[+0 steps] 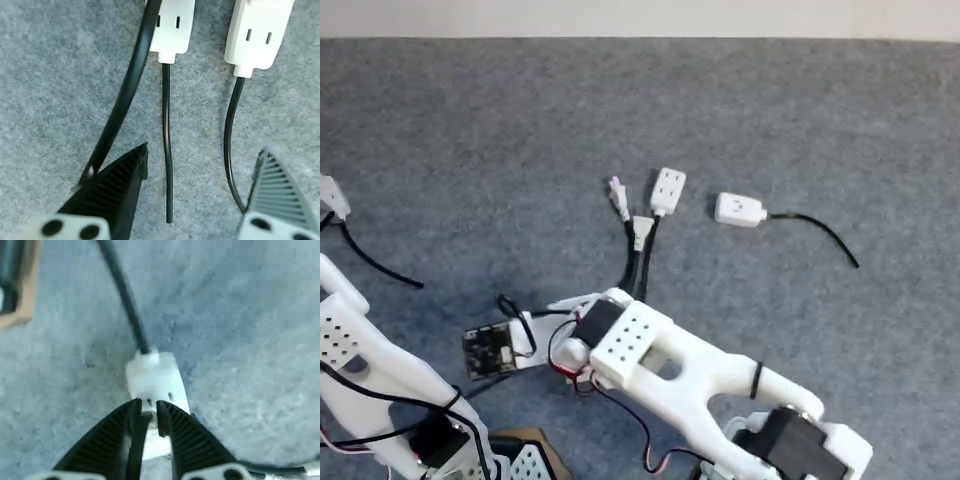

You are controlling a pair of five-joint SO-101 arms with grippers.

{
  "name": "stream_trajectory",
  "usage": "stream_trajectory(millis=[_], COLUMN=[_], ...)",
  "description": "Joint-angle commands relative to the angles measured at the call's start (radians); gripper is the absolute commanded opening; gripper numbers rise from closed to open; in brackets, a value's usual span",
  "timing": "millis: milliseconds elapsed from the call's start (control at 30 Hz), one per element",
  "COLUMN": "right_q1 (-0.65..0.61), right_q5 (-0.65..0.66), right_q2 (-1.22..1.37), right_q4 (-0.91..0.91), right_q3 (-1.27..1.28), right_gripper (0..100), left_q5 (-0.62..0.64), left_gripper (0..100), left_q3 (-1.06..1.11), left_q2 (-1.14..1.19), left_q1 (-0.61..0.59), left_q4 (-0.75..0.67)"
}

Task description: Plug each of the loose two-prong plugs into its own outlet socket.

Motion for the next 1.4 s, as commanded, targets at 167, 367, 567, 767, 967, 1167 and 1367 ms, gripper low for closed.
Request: stream_trajectory(millis=[167,367,567,767,967,1167,1367], right_q1=[-0.013,-0.018,-0.018,-0.03,-0.013,0.239,0.521], right_q5=[-0.103,-0.124,-0.213,-0.253,-0.333,-0.494,-0.578], right_q2=[-0.09,-0.214,-0.315,-0.325,-0.331,-0.323,-0.323], right_q4=[-0.007,0.085,0.097,0.012,-0.033,-0.005,-0.008], right_q3=[-0.077,-0.133,-0.17,-0.085,-0.053,-0.17,-0.044], right_gripper=[0.5,0.5,0.5,0.5,0.5,0.5,0.5], left_q5=[-0.02,-0.02,-0.02,-0.018,-0.017,0.137,0.235], left_gripper=[34,34,34,34,34,34,34], left_q3=[-0.031,0.013,0.024,0.024,0.016,0.019,0.262], left_q2=[-0.008,-0.008,-0.008,-0.008,-0.018,-0.211,-0.524], left_q1=[0.028,0.047,0.073,0.074,0.122,0.266,0.41], left_q4=[0.006,0.006,0.006,0.006,0.057,0.077,0.077])
